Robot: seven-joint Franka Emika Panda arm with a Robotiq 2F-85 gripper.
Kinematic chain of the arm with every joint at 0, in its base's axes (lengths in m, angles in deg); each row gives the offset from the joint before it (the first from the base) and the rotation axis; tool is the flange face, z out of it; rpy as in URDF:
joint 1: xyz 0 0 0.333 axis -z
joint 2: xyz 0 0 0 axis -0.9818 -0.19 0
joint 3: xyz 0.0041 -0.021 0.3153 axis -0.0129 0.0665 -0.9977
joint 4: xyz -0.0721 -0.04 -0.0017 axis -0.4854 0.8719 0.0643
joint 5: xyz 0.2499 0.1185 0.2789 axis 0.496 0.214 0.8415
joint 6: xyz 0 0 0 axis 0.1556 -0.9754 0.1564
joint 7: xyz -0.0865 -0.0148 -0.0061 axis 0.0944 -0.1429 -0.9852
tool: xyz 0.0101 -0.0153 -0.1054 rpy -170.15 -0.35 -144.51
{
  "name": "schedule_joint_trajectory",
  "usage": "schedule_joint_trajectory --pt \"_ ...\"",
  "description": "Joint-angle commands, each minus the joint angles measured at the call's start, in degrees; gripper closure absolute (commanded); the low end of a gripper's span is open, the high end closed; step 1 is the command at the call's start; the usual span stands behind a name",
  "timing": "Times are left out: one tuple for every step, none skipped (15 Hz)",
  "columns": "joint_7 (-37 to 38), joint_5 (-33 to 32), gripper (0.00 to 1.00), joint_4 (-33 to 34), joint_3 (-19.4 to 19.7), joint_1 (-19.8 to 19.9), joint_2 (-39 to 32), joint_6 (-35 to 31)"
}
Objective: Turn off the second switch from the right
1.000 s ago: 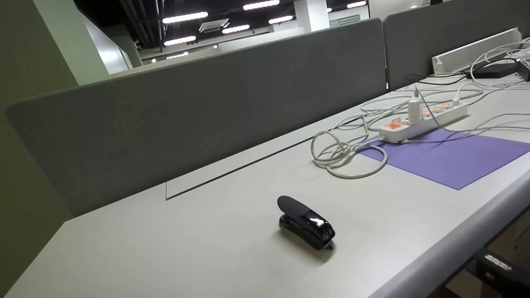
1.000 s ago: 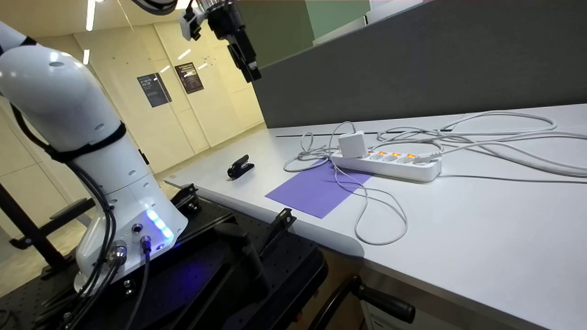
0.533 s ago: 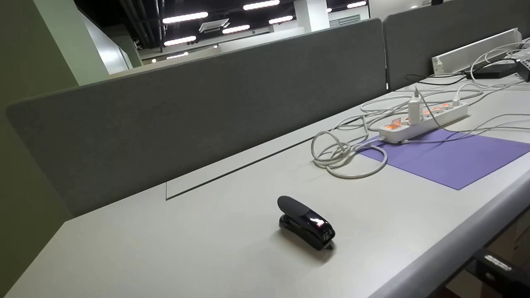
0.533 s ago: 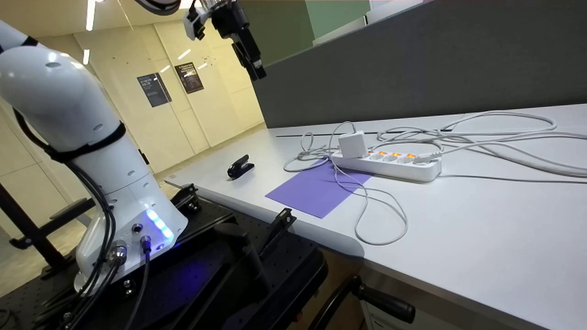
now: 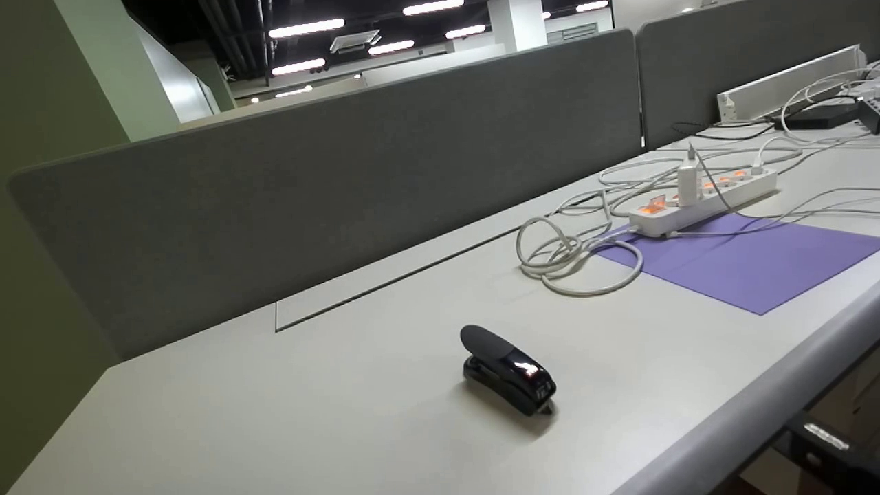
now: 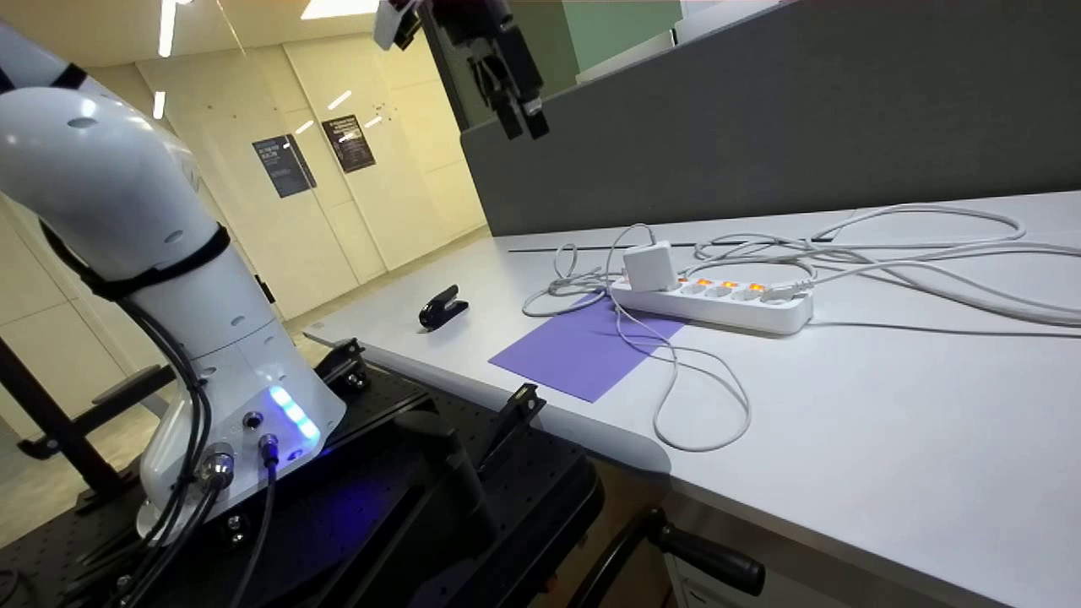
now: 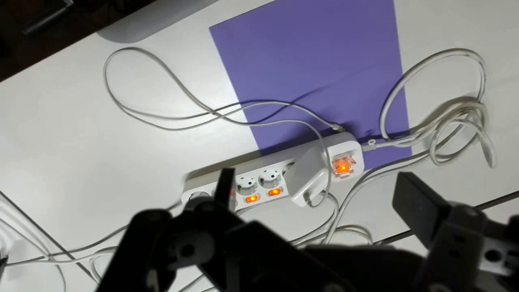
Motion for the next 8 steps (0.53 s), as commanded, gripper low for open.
schedule_joint_trajectory --pt "-16.75 1.16 0.00 9.57 11.58 -5.72 -7.02 6.03" --pt "-21.89 2.41 0.00 11.77 12.82 -5.99 -8.49 7.92" --pt "-25.99 3.37 0.00 14.16 12.91 -5.86 -10.08 10.45" --pt "-27.28 3.56 0.00 17.13 12.82 -6.18 -12.23 14.40" --pt "-24.24 2.68 0.00 10.53 11.58 -3.53 -7.48 8.82" --pt "-25.98 3.05 0.00 12.69 11.63 -3.77 -8.88 11.14" --pt "-26.64 3.24 0.00 14.18 11.48 -4.03 -10.07 12.24" --pt "-26.86 3.34 0.00 15.00 11.29 -4.28 -10.93 12.67"
